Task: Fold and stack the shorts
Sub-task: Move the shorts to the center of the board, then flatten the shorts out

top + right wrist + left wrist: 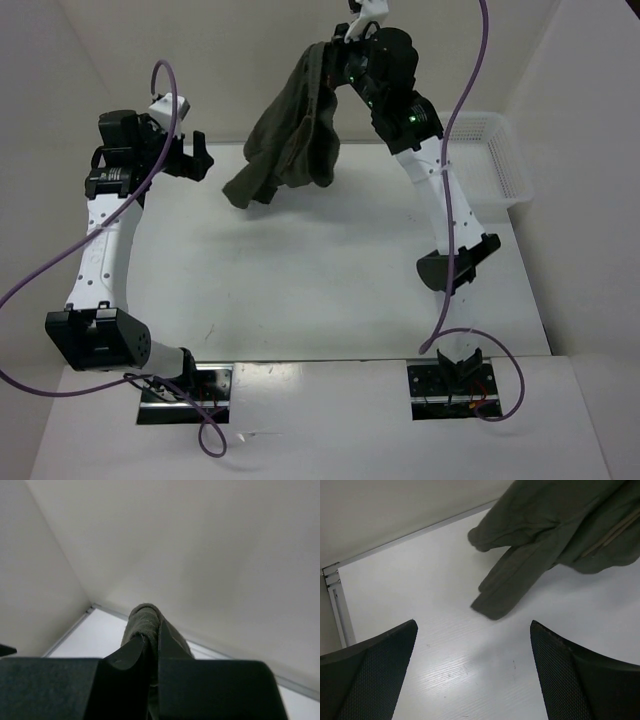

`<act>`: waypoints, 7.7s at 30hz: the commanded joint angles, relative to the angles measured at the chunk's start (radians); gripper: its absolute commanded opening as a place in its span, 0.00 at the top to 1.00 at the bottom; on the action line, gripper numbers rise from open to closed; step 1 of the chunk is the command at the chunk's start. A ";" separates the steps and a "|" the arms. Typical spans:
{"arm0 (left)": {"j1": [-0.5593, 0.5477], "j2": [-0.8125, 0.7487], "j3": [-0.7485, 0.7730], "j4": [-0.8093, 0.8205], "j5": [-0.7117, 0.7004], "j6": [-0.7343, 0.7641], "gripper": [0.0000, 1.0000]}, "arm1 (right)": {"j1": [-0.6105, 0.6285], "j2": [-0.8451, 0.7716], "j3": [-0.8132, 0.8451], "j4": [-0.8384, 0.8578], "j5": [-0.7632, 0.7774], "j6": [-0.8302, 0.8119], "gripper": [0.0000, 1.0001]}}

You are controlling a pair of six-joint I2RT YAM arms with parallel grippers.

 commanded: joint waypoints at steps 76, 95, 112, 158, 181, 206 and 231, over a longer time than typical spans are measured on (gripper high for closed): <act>-0.097 0.744 0.189 0.065 0.099 -0.228 0.20 | -0.307 0.293 -0.554 0.019 0.114 0.226 0.07; -0.088 0.540 0.071 -0.051 0.056 -0.199 0.02 | -0.373 0.315 -0.688 0.021 -0.106 0.238 0.03; -0.088 0.621 0.060 -0.042 0.044 -0.188 0.13 | -0.373 0.326 -0.674 0.021 -0.174 0.249 0.17; 0.030 0.281 0.656 -0.222 0.121 -0.001 1.00 | -0.361 -0.175 -0.126 -0.271 -0.361 0.194 1.00; 0.000 -0.142 -0.120 -0.251 0.158 0.074 1.00 | -0.267 -0.845 -1.371 0.111 -0.360 0.224 1.00; -0.059 0.137 0.206 -0.024 0.013 0.106 0.99 | -0.267 -0.508 -0.801 0.145 -0.177 0.172 1.00; -0.120 -0.152 -0.474 -0.349 0.007 0.327 0.98 | -0.152 -0.828 -1.682 -0.039 -0.458 -0.038 1.00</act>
